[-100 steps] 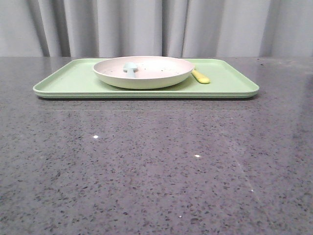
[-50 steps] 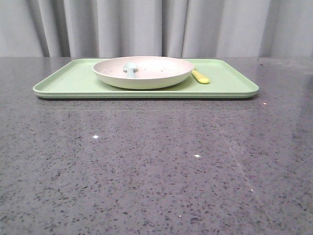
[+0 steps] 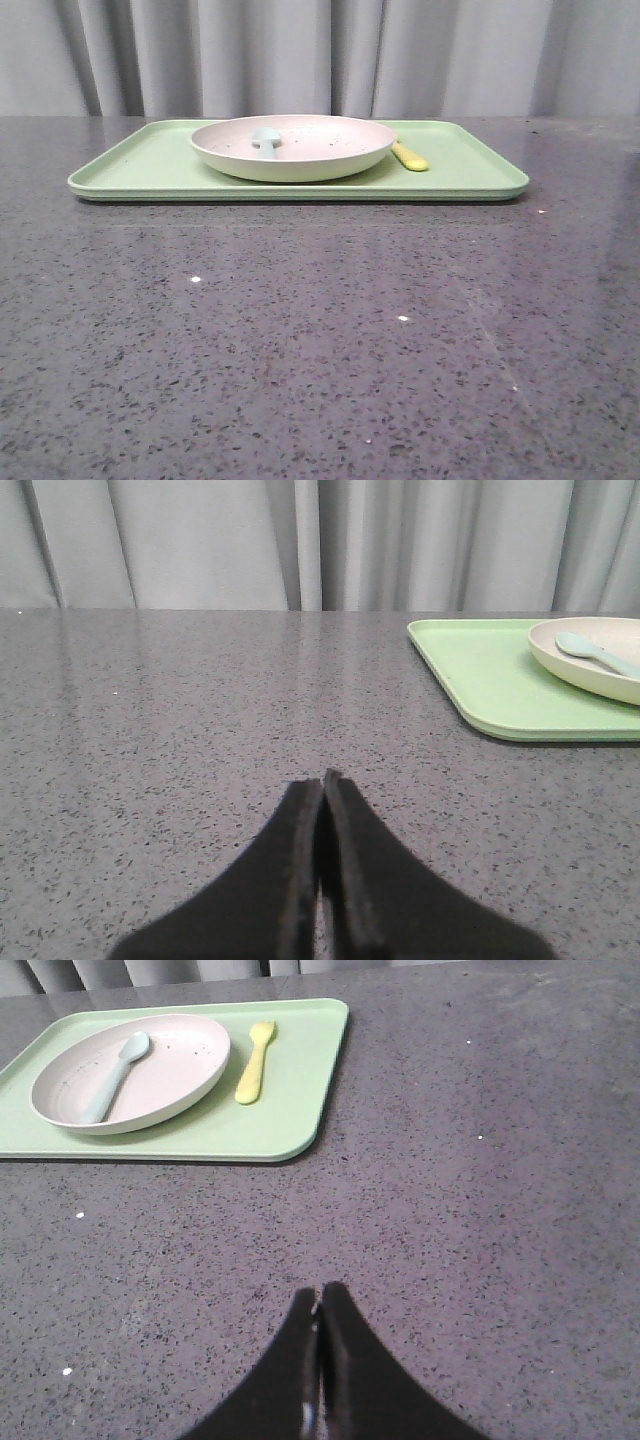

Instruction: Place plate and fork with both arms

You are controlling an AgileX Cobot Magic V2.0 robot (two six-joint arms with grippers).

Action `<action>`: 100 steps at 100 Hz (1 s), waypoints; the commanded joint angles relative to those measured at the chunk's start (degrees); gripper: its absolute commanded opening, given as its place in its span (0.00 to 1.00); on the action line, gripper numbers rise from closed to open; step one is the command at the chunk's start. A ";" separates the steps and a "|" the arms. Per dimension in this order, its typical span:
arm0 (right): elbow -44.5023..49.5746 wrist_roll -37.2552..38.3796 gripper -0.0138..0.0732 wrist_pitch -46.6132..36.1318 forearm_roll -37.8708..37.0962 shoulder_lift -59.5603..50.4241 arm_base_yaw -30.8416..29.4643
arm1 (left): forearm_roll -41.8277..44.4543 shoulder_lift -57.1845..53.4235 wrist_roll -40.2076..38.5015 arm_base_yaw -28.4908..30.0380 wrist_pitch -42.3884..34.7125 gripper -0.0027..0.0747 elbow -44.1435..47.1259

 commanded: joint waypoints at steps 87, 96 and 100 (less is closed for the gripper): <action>-0.01 -0.40 0.08 -6.21 -1.98 0.58 -0.48 | 0.05 -1.94 -0.51 0.00 -4.58 0.01 0.68; 2.34 -0.40 0.08 -12.21 -2.21 0.58 -2.24 | 0.05 -1.94 -0.51 0.00 -4.58 0.01 0.68; 3.67 -0.66 0.08 -15.80 -2.21 0.58 -3.49 | 0.05 -1.94 -0.51 0.00 -4.58 0.01 0.68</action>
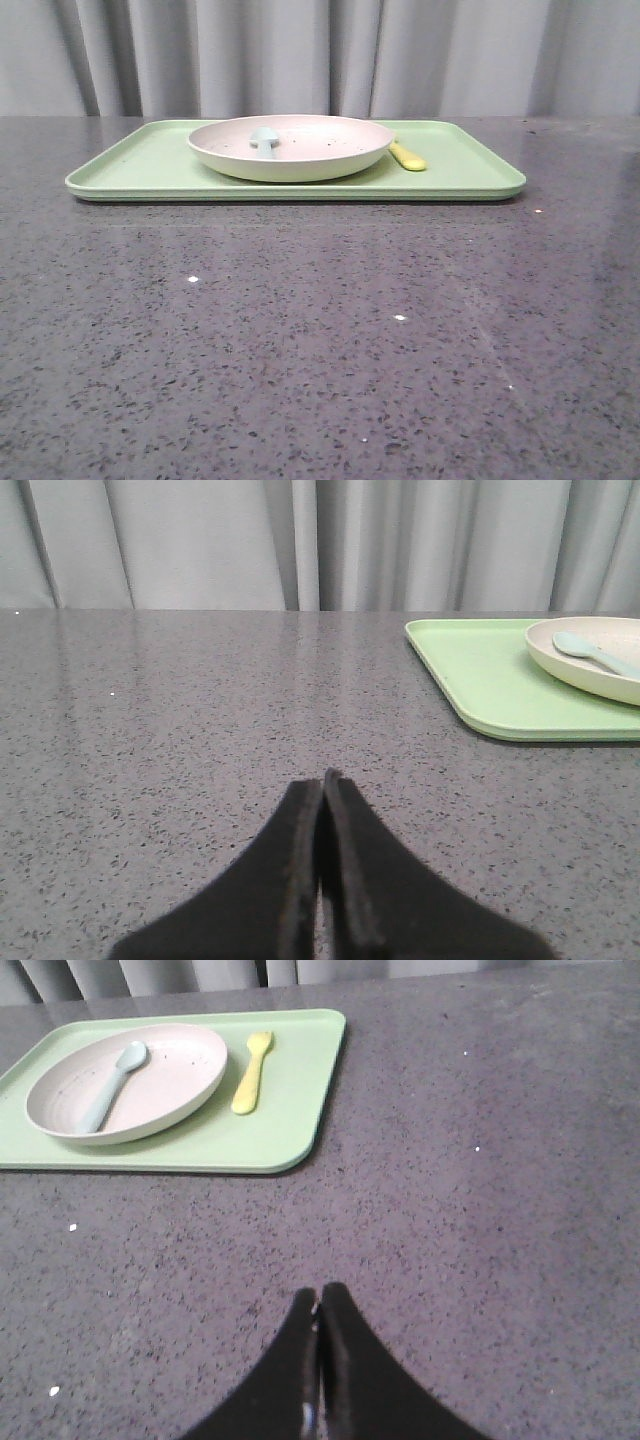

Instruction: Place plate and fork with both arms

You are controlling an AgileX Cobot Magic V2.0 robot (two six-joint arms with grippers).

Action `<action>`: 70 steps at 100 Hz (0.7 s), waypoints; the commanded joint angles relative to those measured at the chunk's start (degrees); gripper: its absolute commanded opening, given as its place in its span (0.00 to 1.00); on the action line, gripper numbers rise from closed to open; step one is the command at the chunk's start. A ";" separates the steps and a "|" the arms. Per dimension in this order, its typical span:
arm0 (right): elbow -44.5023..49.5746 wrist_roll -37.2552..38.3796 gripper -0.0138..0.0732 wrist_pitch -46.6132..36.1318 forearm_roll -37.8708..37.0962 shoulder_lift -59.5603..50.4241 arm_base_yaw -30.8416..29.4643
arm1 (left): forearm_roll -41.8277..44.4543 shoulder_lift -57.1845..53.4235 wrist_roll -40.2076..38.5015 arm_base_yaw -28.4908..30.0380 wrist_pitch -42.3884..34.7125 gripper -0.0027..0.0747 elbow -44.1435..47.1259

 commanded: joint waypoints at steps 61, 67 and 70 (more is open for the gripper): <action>24.69 -18.45 0.08 -38.42 8.78 -7.37 -16.65 | -0.04 -1.94 -0.51 0.00 -4.58 0.01 0.68; 26.83 -18.45 0.08 -38.42 8.78 -9.18 -17.19 | -0.04 -1.94 -0.51 0.00 -4.58 0.01 0.68; 27.71 -18.41 0.08 -38.49 8.78 -10.09 -17.35 | -0.04 -1.94 -0.51 0.00 -4.58 0.01 0.68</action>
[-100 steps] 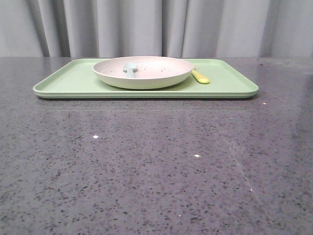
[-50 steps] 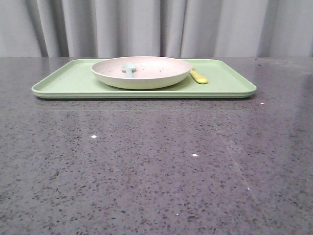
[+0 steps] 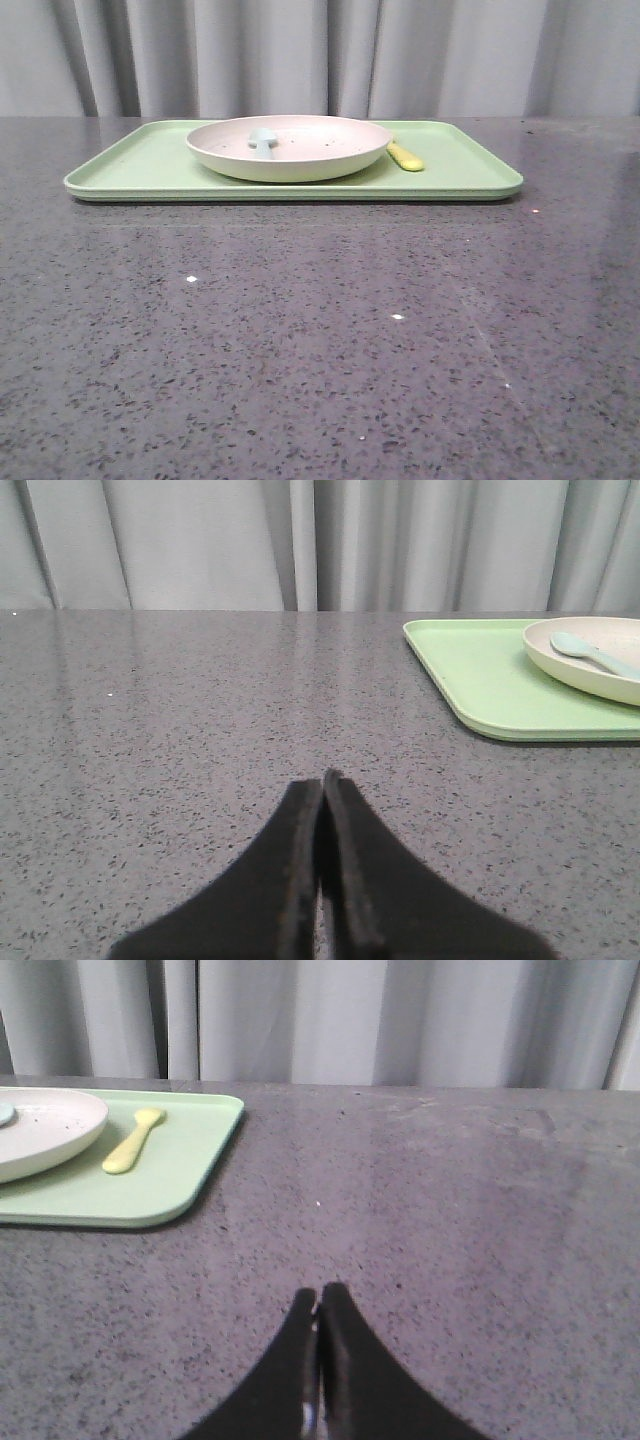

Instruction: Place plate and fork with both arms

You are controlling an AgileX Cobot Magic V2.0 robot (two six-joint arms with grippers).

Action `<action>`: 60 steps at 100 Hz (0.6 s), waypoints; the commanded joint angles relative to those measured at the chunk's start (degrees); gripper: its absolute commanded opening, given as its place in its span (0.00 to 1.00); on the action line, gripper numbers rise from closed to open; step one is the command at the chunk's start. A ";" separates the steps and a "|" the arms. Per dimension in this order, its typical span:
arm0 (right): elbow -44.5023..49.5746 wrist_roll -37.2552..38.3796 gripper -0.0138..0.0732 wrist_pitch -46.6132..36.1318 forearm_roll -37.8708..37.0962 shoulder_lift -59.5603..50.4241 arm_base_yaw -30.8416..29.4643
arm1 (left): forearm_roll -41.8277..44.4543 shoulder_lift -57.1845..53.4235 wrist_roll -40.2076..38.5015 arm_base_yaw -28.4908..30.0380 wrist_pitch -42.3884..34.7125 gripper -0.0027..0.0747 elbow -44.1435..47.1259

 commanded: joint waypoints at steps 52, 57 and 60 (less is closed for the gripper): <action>3.60 0.10 0.08 -3.41 0.28 -6.57 -1.20 | -0.07 -1.84 -0.51 0.00 -4.58 0.01 0.68; 3.60 0.10 0.08 -3.41 0.28 -6.57 -1.20 | -0.07 -1.84 -0.51 0.00 -4.58 0.01 0.68; 3.60 0.10 0.08 -3.41 0.28 -6.57 -1.20 | -0.07 -1.84 -0.51 0.00 -4.58 0.01 0.68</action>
